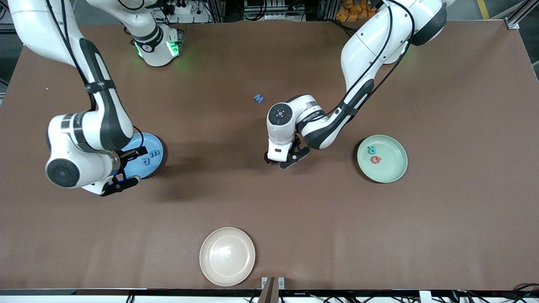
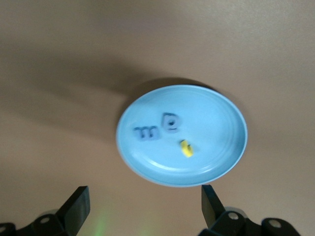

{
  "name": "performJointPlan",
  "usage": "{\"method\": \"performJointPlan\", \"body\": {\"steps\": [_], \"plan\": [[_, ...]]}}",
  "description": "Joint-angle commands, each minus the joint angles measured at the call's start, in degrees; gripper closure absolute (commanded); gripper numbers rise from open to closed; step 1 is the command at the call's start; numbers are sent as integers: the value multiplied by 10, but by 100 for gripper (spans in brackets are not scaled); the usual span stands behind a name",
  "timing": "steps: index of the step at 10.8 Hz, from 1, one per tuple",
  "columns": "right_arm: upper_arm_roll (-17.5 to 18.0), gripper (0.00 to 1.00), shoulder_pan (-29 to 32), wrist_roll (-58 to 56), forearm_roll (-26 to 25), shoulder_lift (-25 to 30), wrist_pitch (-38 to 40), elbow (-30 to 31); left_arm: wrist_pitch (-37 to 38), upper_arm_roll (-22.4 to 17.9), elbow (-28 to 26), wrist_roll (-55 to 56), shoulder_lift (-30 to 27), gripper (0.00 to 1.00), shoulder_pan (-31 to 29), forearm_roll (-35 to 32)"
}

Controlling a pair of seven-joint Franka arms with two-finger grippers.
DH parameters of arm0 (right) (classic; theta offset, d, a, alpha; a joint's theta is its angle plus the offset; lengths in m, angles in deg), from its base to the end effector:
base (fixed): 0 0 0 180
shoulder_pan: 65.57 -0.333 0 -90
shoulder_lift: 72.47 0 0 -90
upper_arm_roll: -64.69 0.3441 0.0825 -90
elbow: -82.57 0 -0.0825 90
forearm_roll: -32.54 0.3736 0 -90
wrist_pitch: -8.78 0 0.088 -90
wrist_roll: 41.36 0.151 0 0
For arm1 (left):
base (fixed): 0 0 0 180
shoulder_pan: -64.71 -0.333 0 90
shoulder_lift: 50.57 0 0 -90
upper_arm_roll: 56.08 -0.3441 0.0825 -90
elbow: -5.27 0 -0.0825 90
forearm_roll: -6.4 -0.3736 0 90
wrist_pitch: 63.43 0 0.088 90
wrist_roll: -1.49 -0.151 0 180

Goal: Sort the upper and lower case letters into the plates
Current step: 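Release the m on the blue plate while the left gripper grasps the H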

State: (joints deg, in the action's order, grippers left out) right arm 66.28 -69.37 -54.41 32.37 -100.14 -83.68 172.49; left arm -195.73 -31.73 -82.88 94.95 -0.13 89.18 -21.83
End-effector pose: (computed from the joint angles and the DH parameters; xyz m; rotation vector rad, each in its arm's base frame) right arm 0.6152 0.0557 0.3255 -2.9892 -0.4860 0.6721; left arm 0.5165 -0.4917 0.1420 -2.9936 -0.8878 -0.0441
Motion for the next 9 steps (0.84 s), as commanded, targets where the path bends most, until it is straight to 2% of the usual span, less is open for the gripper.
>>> {"method": "performJointPlan", "body": {"steps": [1, 2, 3, 4, 5, 6, 8, 9], "plan": [[-31, 0, -16, 10, 60, 11, 68, -74, 4, -7, 20, 3, 12, 14, 8, 13], [-28, 0, -22, 20, 61, 10, 75, -88, 3, -7, 20, 3, 12, 33, 8, 13], [-26, 0, -26, 64, 62, 6, 78, -103, 3, -7, 20, 3, 12, 47, 7, 14], [-15, 0, -35, 81, 72, 3, 79, -115, 4, -6, 19, 4, 10, 56, 8, 22], [-4, 0, -38, 119, 111, 3, 79, -116, 5, -6, 19, 4, 10, 65, 8, 34], [4, 0, -44, 151, 120, 3, 77, -118, 5, -6, 19, 3, 8, 82, 9, 34], [32, 0, -46, 188, 120, 1, 71, -124, 10, -6, 17, -5, 0, 97, 5, 34], [48, 0, -47, 212, 120, 1, 69, -124, 22, -5, 16, -22, -4, 100, -2, 35]]}}
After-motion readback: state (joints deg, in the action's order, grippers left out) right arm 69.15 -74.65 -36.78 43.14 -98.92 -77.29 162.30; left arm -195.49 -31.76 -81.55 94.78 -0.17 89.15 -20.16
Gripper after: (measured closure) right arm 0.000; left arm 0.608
